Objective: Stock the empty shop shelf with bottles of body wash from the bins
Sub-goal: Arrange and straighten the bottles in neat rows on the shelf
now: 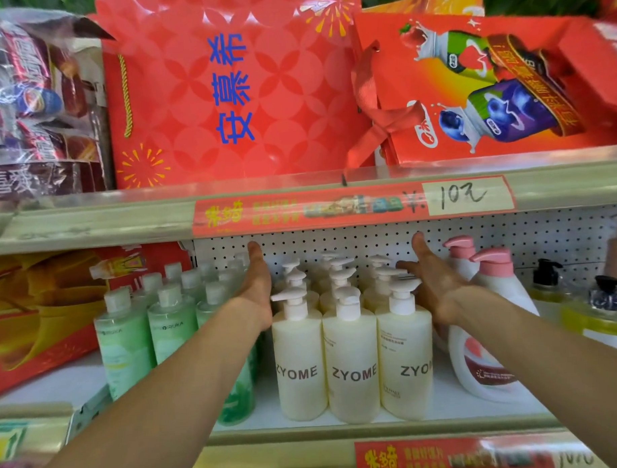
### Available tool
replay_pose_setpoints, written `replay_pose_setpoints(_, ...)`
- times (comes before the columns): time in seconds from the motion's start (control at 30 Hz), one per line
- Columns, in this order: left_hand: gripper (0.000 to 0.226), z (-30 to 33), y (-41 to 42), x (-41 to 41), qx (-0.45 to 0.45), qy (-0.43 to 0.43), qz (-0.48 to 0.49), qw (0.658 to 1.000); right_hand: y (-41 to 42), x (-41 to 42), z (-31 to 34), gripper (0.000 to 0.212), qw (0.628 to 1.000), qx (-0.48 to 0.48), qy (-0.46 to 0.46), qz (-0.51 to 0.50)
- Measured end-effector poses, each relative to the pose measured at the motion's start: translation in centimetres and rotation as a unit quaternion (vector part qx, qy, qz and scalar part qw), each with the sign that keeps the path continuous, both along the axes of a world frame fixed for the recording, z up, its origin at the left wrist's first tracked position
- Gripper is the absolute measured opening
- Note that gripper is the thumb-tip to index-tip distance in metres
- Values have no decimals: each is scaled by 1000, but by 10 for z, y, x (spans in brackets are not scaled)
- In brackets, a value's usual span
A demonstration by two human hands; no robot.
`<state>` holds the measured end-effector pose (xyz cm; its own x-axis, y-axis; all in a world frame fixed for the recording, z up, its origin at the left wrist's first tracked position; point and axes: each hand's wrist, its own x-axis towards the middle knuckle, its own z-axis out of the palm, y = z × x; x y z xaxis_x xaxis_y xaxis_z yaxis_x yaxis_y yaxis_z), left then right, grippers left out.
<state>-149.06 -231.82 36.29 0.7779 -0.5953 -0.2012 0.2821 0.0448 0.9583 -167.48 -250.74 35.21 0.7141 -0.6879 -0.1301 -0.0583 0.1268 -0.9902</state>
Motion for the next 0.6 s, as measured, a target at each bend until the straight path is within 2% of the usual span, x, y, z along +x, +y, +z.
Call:
replay_pose_setpoints(0.07, 105, -5, -5, 4, 6, -9, 12, 1000, -14, 9, -7, 117, 1000, -24, 8, -7)
replay_pose_setpoints(0.1, 104, -7, -7, 6, 7, -12, 11, 1000, -18, 12, -8, 113, 999, -39, 8, 4)
replay_pose_setpoints(0.17, 108, -8, -9, 8, 18, -14, -2, 1000, -13, 14, -8, 83, 998, -56, -15, 11)
replay_pose_setpoints(0.2, 109, -8, -10, 9, 27, -17, -6, 999, -12, 14, -8, 74, 998, -56, -27, 11)
replay_pose_setpoints(0.37, 115, -13, -12, 12, 50, -49, 3, 998, -21, 16, -9, 92, 998, -61, -3, 18)
replay_pose_setpoints(0.5, 132, -20, -15, 22, 51, -43, 2, 998, -19, 19, -13, 76, 998, -42, -49, -8)
replay_pose_setpoints(0.6, 118, -20, -9, 15, 35, -30, 9, 999, -14, 14, -12, 92, 998, -55, -18, 12)
